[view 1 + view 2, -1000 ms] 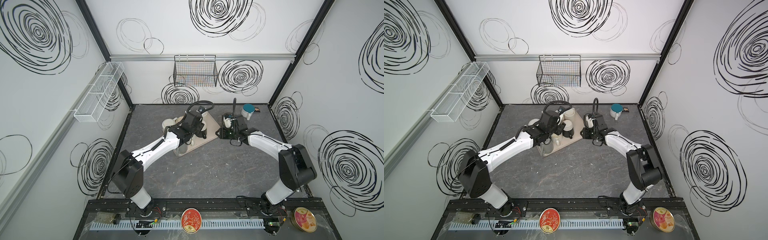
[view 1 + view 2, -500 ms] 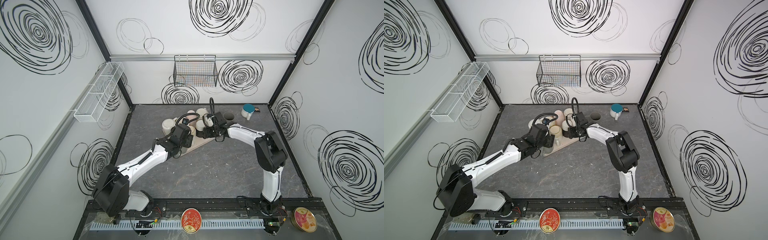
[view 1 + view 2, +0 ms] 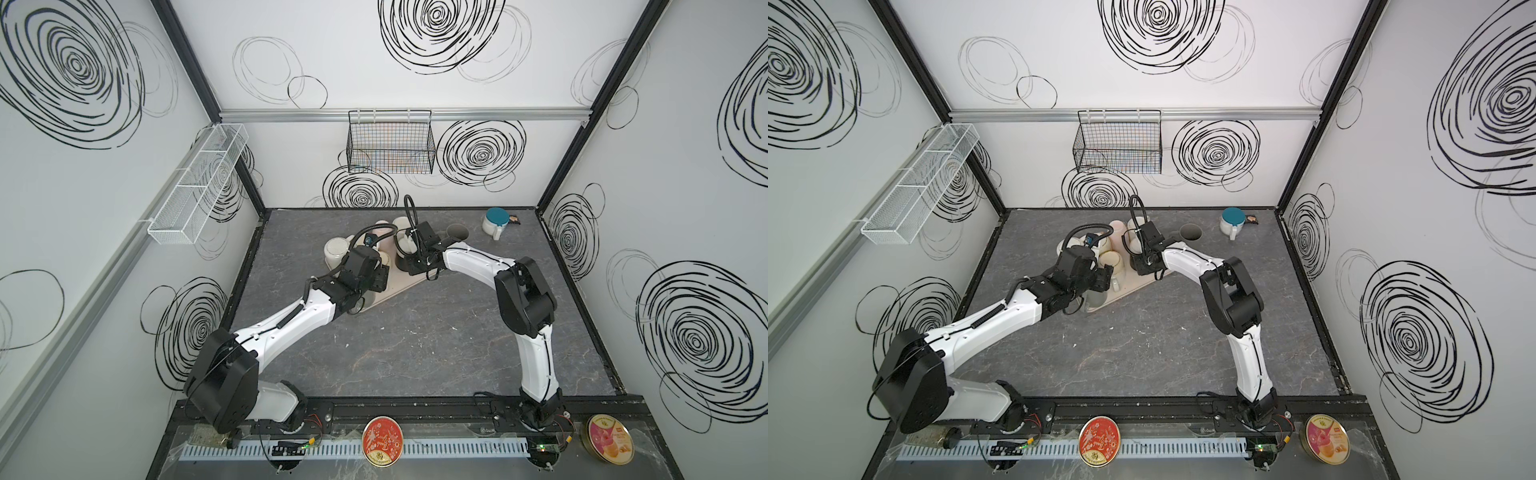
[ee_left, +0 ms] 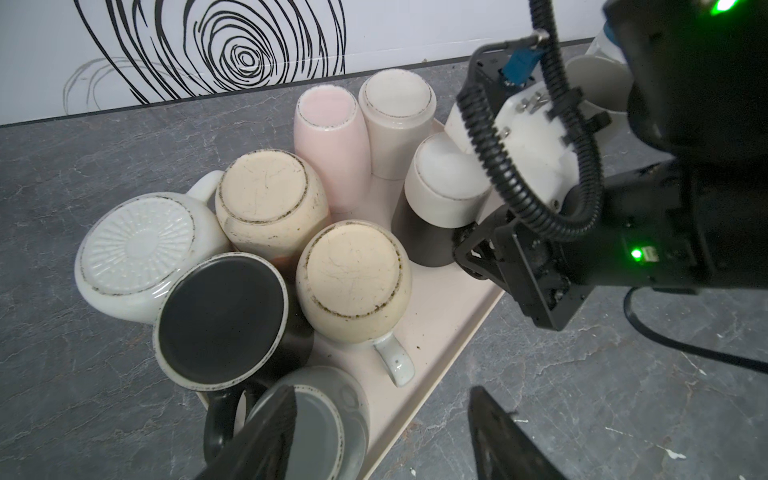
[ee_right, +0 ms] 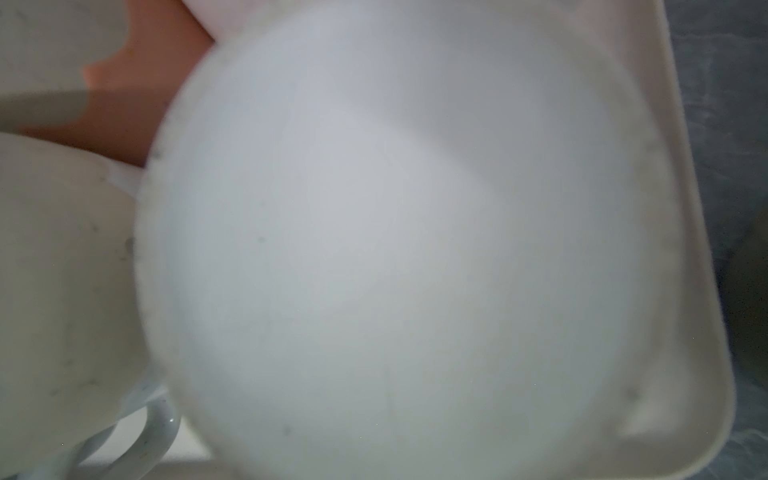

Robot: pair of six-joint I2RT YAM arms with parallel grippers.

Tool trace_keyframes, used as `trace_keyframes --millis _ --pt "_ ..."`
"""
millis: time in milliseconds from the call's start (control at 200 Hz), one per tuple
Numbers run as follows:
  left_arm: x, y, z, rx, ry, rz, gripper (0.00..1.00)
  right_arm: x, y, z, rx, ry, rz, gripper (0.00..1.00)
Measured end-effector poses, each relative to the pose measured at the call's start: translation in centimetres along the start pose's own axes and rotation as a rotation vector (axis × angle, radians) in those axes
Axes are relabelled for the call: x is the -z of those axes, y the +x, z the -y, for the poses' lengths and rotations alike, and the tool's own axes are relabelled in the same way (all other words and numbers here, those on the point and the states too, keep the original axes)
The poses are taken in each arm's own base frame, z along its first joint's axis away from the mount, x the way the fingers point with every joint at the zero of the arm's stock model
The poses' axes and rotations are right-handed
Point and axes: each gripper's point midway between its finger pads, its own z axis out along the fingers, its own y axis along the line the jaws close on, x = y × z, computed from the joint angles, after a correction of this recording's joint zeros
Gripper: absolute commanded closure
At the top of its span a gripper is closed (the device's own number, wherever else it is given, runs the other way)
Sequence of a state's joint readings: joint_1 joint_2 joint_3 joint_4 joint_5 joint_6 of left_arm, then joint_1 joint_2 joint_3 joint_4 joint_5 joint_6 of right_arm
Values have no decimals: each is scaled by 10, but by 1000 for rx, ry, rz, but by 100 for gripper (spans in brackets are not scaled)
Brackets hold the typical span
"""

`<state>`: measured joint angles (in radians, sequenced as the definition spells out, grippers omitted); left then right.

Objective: Turn the mug right side up
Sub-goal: 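Lower the right gripper onto a white mug while the left gripper moves over the tray, then lift the black mug off the tray with the right gripper while the left gripper approaches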

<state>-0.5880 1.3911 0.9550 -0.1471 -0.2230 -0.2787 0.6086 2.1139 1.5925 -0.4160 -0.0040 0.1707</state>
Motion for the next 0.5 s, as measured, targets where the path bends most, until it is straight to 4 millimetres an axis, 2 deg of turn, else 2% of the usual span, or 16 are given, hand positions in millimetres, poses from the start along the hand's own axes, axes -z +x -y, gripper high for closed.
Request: trace_keyframes --millis 65,260,385,500 --pt "0 -1 1 3 4 2 31 0 0 1 10 3 1 100" --pt "3 -9 5 19 27 33 30 9 9 4 33 5 10 100" --pt "11 -19 10 47 61 69 29 26 21 2 27 -39 29 100" --pt "21 -30 12 84 96 117 27 51 15 -6 7 -107 112 100"
